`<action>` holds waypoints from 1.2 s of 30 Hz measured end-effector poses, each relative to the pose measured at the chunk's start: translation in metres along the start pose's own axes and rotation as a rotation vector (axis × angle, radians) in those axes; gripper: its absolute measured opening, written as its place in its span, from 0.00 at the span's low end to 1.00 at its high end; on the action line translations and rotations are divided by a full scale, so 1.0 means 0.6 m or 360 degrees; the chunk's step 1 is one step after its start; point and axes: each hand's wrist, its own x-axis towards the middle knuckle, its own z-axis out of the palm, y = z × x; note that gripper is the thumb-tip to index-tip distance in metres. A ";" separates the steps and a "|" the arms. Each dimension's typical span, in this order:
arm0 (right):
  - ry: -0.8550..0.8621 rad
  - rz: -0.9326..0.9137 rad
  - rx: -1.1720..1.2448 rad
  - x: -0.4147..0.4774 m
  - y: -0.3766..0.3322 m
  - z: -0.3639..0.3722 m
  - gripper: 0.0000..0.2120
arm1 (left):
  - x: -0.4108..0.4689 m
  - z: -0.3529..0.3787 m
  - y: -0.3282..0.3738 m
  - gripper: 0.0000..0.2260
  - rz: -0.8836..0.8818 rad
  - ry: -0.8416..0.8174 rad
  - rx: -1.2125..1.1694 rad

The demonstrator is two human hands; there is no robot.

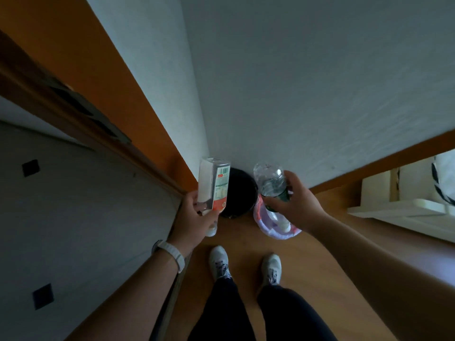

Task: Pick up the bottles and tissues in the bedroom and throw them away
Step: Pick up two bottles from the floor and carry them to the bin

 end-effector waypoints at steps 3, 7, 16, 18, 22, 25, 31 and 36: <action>0.0038 0.0078 0.0069 0.052 0.037 0.046 0.34 | 0.060 0.028 -0.045 0.27 -0.0104 -0.0031 -0.0007; 0.0025 0.0096 0.0115 0.128 0.101 0.115 0.29 | 0.145 0.076 -0.121 0.25 -0.0207 -0.0034 -0.0010; -0.0082 0.0133 0.0241 0.310 0.284 0.297 0.33 | 0.321 0.185 -0.345 0.24 -0.0334 0.0042 -0.0009; -0.0079 0.0140 0.0265 0.342 0.315 0.334 0.32 | 0.356 0.205 -0.388 0.24 -0.0360 0.0048 0.0017; 0.0016 0.0108 0.0372 0.398 0.352 0.398 0.32 | 0.430 0.232 -0.446 0.24 -0.0284 0.0070 0.0099; 0.0088 0.0049 0.0454 0.440 0.365 0.443 0.32 | 0.481 0.244 -0.473 0.24 -0.0169 0.0147 0.0099; -0.0057 0.0089 0.0296 0.484 0.422 0.508 0.30 | 0.546 0.273 -0.537 0.25 -0.0150 0.0045 0.0223; -0.0191 0.0145 0.0093 0.485 0.459 0.529 0.35 | 0.550 0.281 -0.564 0.19 -0.0157 -0.0063 0.0525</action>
